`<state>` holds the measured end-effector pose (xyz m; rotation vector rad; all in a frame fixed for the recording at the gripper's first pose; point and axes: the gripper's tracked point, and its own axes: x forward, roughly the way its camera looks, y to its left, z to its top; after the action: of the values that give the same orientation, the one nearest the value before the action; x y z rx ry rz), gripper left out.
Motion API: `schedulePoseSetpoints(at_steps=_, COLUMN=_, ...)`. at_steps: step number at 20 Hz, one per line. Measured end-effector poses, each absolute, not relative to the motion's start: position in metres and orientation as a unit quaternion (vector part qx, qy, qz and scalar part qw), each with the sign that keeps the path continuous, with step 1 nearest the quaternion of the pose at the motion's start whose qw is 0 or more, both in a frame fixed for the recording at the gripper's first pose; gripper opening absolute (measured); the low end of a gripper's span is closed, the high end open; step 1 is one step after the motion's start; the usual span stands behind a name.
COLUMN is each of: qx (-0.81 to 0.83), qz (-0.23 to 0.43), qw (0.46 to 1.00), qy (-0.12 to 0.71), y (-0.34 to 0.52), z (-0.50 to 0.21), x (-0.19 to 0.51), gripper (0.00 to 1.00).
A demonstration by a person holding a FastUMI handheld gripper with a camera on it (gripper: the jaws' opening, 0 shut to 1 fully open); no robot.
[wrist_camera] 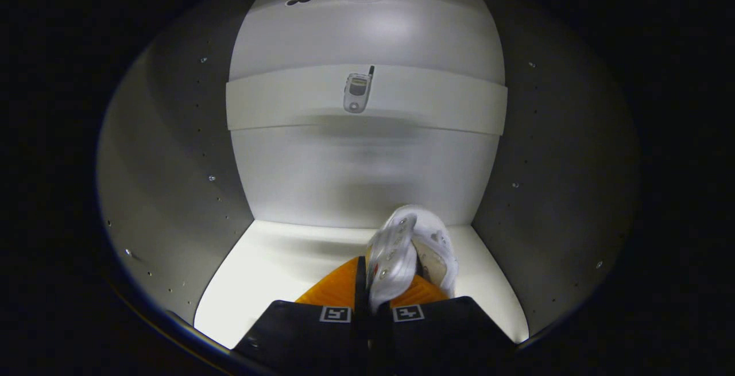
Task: Open the shoe cabinet door, grab the shoes and put them into the shoe cabinet, then close the shoe cabinet door.
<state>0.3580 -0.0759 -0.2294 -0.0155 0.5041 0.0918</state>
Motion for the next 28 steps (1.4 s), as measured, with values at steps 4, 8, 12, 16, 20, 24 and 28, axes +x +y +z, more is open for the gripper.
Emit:
schedulePoseSetpoints(at_steps=4, qx=-0.033, qz=0.056, qw=0.964, qy=0.257, y=-0.070, z=-0.232, x=0.343, gripper=0.16)
schedulePoseSetpoints(at_steps=8, qx=-0.034, qz=0.059, qw=0.960, qy=0.272, y=-0.069, z=-0.236, x=0.324, gripper=0.29)
schedulePoseSetpoints(at_steps=12, qx=-0.015, qz=0.054, qw=0.966, qy=0.251, y=-0.076, z=-0.215, x=0.304, gripper=0.57)
schedulePoseSetpoints(at_steps=16, qx=-0.004, qz=0.048, qw=0.974, qy=0.222, y=-0.082, z=-0.181, x=0.270, gripper=0.56)
schedulePoseSetpoints(at_steps=20, qx=-0.001, qz=0.048, qw=0.982, qy=0.183, y=-0.082, z=-0.138, x=0.213, gripper=0.65)
schedulePoseSetpoints(at_steps=24, qx=0.009, qz=0.050, qw=0.987, qy=0.153, y=-0.077, z=-0.103, x=0.146, gripper=1.00)
schedulePoseSetpoints(at_steps=28, qx=0.024, qz=0.044, qw=0.990, qy=0.131, y=-0.078, z=-0.072, x=0.079, gripper=0.98)
